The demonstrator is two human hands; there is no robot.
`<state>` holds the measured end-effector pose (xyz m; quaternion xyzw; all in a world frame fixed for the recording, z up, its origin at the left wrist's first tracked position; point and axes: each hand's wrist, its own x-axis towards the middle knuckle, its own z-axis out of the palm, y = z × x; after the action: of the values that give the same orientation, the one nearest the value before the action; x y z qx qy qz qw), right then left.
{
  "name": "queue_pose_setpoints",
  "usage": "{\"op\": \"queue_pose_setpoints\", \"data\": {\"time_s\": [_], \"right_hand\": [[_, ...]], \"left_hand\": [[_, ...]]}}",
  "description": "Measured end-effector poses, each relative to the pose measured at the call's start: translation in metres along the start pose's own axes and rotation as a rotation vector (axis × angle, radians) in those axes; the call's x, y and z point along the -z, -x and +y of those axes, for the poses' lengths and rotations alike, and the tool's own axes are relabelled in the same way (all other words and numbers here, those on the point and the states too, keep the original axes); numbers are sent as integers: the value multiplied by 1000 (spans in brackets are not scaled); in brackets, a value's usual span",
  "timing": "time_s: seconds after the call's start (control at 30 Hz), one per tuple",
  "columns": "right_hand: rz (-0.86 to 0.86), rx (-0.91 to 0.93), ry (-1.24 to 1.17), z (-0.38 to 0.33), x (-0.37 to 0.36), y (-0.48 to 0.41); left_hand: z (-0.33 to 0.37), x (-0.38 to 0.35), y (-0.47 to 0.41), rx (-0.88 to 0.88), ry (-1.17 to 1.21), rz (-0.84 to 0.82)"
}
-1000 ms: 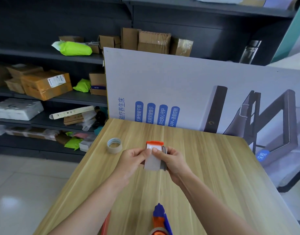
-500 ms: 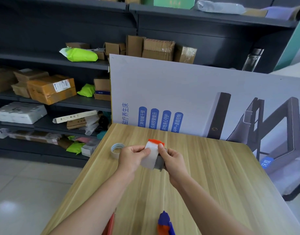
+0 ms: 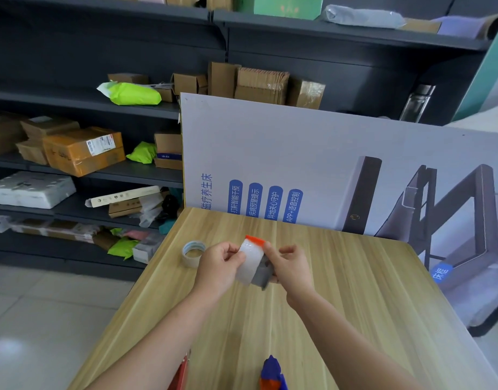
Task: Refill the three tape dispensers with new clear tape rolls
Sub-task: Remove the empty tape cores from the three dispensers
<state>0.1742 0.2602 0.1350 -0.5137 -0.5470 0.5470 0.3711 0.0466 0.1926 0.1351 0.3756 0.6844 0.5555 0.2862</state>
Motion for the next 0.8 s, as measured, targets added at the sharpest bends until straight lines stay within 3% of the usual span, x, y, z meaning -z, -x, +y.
{"op": "queue_pose_setpoints", "data": {"time_s": [0.13, 0.3, 0.4, 0.53, 0.67, 0.8], "right_hand": [[-18, 43, 84, -1, -1, -2], [19, -95, 12, -2, 1, -5], [-98, -243, -84, -4, 0, -3], [-147, -280, 14, -4, -3, -7], [-126, -292, 36, 3, 4, -12], [-58, -344, 31, 15, 12, -16]], "left_hand": [[2, 1, 0, -93, -109, -29], [1, 6, 6, -238, -244, -42], [-1, 13, 9, -471, -568, -8], [2, 22, 12, -824, -840, -57], [-5, 27, 12, -809, -819, -105], [-19, 28, 12, -620, -580, -106]]}}
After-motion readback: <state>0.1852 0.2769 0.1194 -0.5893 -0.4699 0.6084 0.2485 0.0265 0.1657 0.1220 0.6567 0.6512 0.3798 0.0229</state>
